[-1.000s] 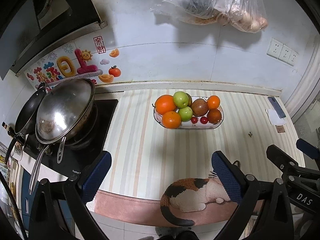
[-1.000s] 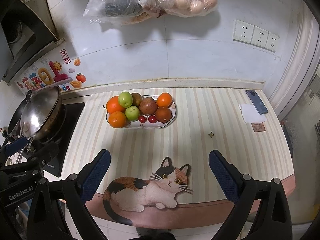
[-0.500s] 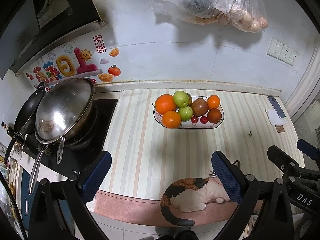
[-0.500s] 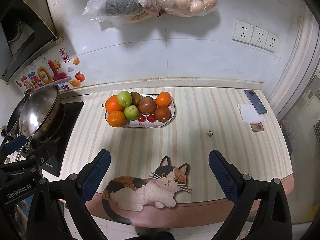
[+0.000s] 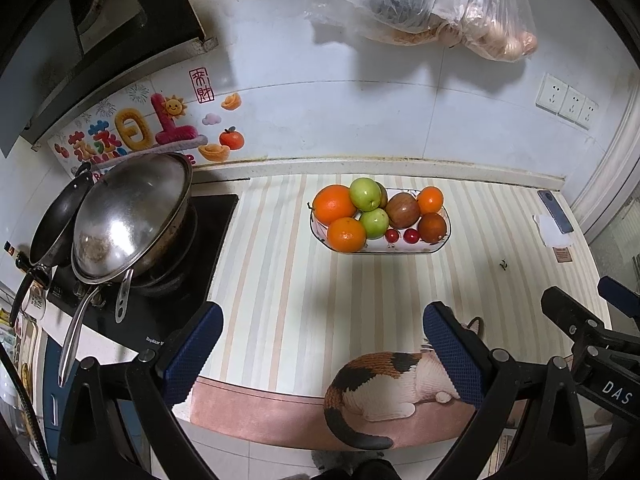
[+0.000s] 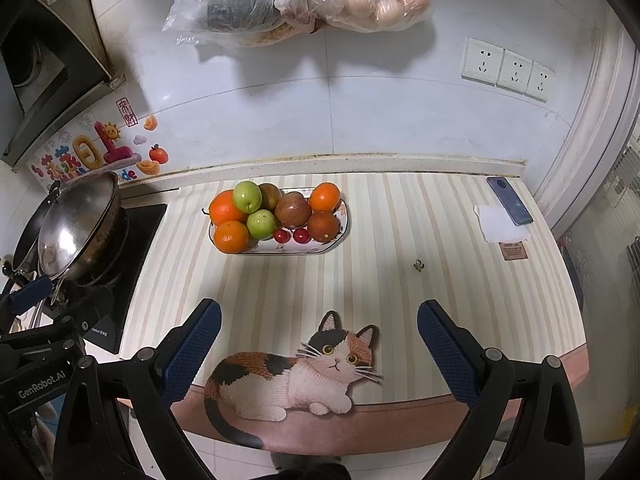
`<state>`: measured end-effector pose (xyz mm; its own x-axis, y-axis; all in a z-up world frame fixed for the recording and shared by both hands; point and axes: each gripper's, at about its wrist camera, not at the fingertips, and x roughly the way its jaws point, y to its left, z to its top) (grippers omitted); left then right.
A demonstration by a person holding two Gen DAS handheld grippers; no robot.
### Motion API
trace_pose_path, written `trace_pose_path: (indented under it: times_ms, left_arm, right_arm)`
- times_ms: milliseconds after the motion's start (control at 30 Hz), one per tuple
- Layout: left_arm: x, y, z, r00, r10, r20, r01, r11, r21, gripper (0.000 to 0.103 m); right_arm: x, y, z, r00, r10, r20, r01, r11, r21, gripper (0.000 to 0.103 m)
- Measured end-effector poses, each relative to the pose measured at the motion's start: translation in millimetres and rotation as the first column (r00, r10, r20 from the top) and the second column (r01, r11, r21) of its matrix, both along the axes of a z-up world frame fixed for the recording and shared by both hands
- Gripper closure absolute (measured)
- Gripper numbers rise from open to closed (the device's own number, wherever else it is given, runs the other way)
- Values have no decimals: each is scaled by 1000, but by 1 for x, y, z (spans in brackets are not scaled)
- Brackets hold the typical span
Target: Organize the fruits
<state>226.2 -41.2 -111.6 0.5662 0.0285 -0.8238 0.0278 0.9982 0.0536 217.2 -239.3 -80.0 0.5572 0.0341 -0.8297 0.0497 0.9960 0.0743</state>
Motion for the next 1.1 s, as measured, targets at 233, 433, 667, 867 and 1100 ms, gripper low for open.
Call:
trace_pose_path:
  times_ms: [233, 433, 667, 867, 1100]
  left_arm:
    - [-1, 0, 0, 1000, 0, 1, 0, 1000, 1, 0]
    - [-3, 1, 2, 1000, -3, 5, 3, 1000, 0, 0]
    - [-5, 1, 6, 1000, -8, 10, 8, 1000, 2, 0]
    - [-6, -1, 7, 1000, -10, 12, 10, 1000, 5, 0]
    - [-6, -2, 10, 1000, -10, 20, 10, 1000, 2, 0]
  right_arm:
    - [-3, 0, 3, 1000, -2, 10, 2, 1000, -2, 2]
    - [-5, 2, 4, 1000, -2, 11, 2, 1000, -2, 2]
    - [-7, 3, 6, 1000, -2, 13, 2, 1000, -1, 2]
    - [-8, 3, 7, 1000, -2, 12, 2, 1000, -2, 2]
    - [-12, 2, 9, 1000, -8, 10, 8, 1000, 3, 2]
